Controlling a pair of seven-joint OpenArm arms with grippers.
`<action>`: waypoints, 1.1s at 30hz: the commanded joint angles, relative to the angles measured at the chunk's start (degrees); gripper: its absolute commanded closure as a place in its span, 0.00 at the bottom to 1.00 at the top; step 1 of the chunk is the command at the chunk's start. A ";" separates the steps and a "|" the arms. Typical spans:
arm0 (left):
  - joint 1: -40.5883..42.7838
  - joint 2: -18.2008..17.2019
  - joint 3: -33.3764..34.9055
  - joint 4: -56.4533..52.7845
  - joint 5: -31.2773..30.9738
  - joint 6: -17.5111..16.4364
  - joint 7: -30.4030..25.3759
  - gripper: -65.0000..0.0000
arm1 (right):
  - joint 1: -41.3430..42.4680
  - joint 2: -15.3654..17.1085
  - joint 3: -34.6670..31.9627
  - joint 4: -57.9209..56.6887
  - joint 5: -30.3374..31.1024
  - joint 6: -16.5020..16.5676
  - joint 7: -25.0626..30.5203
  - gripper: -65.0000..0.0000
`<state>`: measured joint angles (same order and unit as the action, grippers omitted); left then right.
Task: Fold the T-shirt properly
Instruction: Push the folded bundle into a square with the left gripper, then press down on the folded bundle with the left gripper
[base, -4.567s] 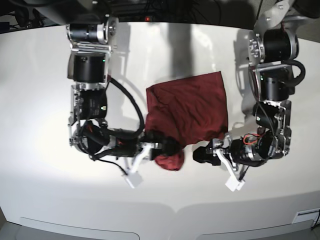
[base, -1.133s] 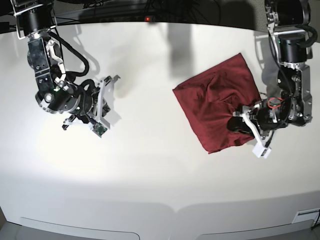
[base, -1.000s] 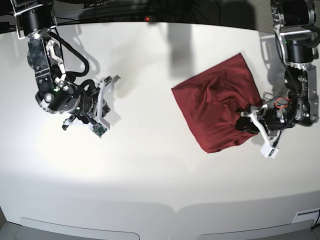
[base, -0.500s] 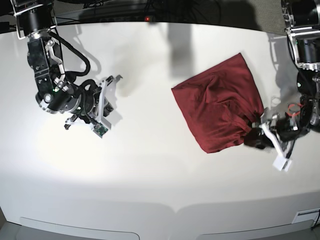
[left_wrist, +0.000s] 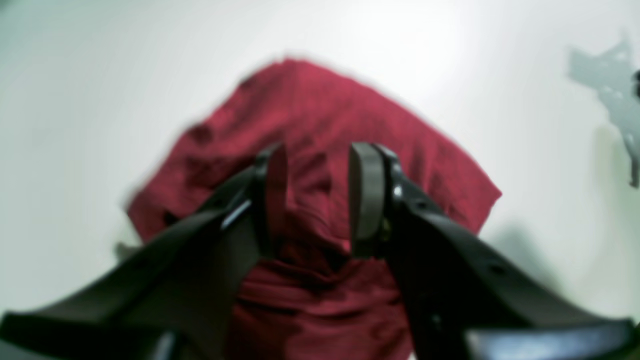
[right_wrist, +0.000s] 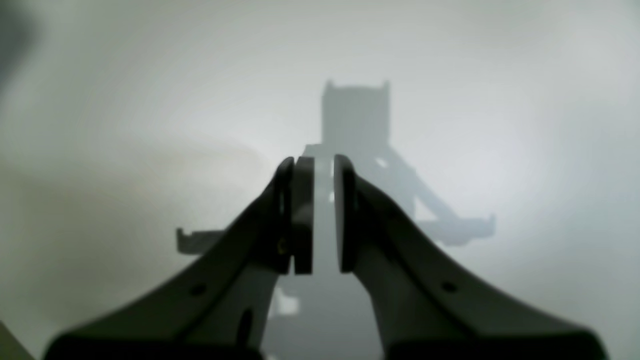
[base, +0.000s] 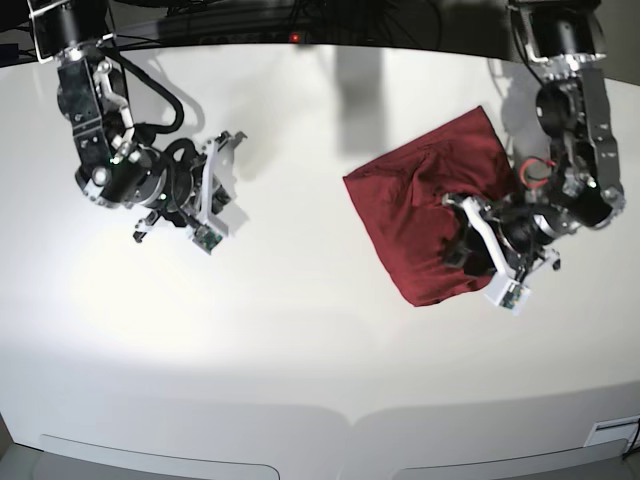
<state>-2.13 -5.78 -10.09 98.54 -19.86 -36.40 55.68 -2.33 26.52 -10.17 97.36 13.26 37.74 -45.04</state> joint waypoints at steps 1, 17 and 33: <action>-0.68 0.07 0.42 1.11 -0.17 1.20 -1.46 0.73 | 0.20 0.79 0.46 2.08 -0.20 -0.20 0.83 0.90; 4.50 0.48 18.93 5.81 23.08 17.70 -2.62 0.74 | -0.87 0.76 0.46 3.48 -1.27 -1.79 0.44 0.90; 9.27 -9.44 18.91 5.81 34.86 25.33 -2.56 0.74 | -0.87 0.76 0.46 3.48 -1.05 -1.81 0.68 0.90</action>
<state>7.77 -15.09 8.97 103.37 14.79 -11.53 53.78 -4.01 26.68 -10.15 99.74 12.08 36.23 -45.39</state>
